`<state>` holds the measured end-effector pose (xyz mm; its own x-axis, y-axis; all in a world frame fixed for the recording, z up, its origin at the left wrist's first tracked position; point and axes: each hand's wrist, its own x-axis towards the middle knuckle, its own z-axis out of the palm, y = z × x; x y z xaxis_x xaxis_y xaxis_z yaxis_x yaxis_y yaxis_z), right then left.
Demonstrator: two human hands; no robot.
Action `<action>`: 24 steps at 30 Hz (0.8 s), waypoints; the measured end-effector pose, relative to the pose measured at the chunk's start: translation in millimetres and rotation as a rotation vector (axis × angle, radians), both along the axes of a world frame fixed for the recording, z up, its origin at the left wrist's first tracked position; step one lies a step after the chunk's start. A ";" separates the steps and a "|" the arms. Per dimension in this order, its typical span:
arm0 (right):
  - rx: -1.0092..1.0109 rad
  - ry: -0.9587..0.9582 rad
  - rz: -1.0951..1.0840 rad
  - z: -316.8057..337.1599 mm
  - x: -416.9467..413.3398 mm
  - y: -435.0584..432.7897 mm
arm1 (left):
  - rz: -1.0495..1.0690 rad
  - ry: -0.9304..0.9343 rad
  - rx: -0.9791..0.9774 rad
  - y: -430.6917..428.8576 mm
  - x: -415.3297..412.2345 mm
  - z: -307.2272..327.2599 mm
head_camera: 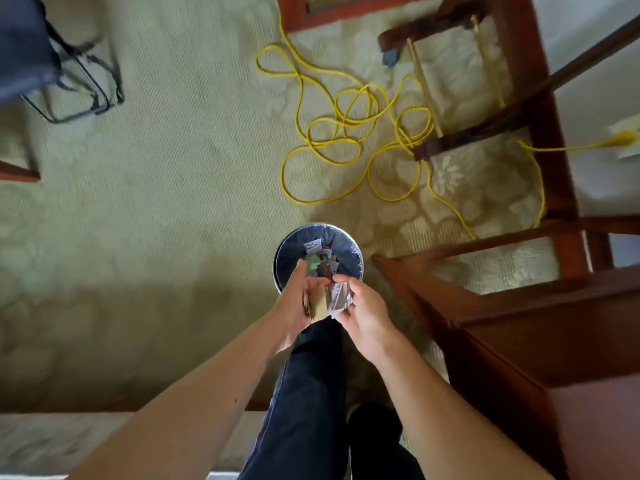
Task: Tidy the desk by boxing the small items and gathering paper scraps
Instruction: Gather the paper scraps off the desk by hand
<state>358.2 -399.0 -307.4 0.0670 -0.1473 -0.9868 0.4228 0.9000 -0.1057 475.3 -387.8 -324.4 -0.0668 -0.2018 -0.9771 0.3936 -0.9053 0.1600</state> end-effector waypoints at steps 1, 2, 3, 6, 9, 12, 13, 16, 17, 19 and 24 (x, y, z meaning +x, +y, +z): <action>0.005 -0.007 -0.006 -12.5 3.4 -2.1 | 0.007 -0.002 0.014 -0.2 2.3 -14.3; 0.002 -0.015 -0.008 -24.2 6.5 -4.1 | 0.011 -0.015 0.021 -1.8 4.1 -27.7; -0.007 -0.022 -0.008 -35.8 9.5 -5.3 | 0.030 -0.036 0.030 -3.2 5.9 -38.0; -0.010 -0.041 0.002 -65.6 16.8 -3.4 | 0.045 -0.052 0.057 0.2 9.6 -67.5; 0.003 -0.039 0.057 -76.4 23.7 -1.6 | -0.003 -0.056 0.074 -1.4 9.6 -75.4; 0.023 -0.002 0.116 -79.2 25.3 2.1 | 0.044 -0.050 0.126 -6.1 13.5 -74.6; 0.036 0.011 0.137 -80.2 24.7 5.3 | 0.059 -0.045 0.145 -4.4 15.7 -74.4; 0.054 0.045 0.165 -73.6 22.6 12.7 | 0.050 -0.054 0.146 2.3 20.2 -64.7; 0.045 0.049 0.159 -69.1 22.0 14.1 | 0.035 -0.057 0.132 4.2 20.6 -60.5; 0.018 0.054 0.145 -55.2 20.7 17.1 | 0.010 -0.061 0.103 5.7 20.3 -46.2; -0.064 0.134 0.117 0.6 11.3 26.9 | -0.081 -0.117 0.041 8.9 11.9 1.2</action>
<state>369.5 -372.2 -306.9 -0.0442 -0.2093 -0.9768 0.2939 0.9318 -0.2130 487.2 -378.9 -323.2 0.0340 -0.1597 -0.9866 0.2997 -0.9401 0.1625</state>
